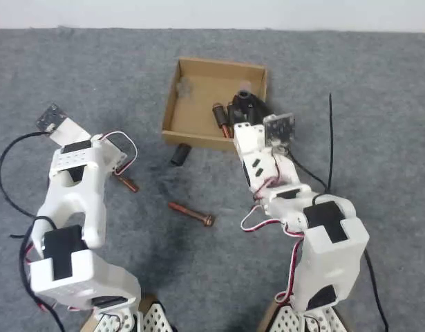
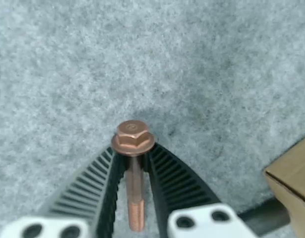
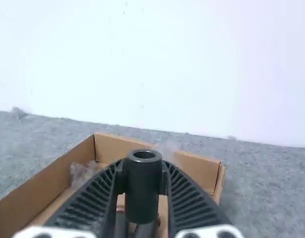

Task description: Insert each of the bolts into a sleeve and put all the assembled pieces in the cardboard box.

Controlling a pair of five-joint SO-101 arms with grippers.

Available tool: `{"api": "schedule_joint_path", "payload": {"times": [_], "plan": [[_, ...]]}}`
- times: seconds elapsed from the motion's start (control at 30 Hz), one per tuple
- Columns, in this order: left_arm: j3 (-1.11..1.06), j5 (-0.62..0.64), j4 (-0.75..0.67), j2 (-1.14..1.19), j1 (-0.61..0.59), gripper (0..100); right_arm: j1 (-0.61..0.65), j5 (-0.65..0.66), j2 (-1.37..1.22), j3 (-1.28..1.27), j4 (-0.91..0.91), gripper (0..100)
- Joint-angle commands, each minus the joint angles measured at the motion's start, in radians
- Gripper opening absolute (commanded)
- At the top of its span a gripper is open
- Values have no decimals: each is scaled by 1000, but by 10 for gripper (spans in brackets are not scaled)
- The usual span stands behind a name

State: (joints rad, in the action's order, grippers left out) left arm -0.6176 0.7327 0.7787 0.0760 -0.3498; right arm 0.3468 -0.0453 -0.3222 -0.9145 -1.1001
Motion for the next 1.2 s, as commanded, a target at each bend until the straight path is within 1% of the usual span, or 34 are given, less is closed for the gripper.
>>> {"api": "schedule_joint_path", "payload": {"times": [0.0, 0.47, 0.63, 0.77, 0.9, 1.07, 1.17], "plan": [[44, -8, -26, -17, 6, 12, 13, 17, 27, -74, -170, 7], [44, -8, -26, -17, 6, 12, 67, 18, 27, -526, -653, 7], [44, -8, -26, -17, 6, 12, 70, 20, 33, -640, -661, 7], [44, -8, -26, -17, 6, 12, 71, 89, 108, -730, -659, 7], [44, -8, -26, -17, 6, 12, 51, 83, 180, -746, -656, 7], [45, -8, -64, -18, 32, 12, 58, 83, 160, -743, -624, 7], [70, -8, -63, -40, 66, 12, 70, 83, 142, -738, -628, 7]]}}
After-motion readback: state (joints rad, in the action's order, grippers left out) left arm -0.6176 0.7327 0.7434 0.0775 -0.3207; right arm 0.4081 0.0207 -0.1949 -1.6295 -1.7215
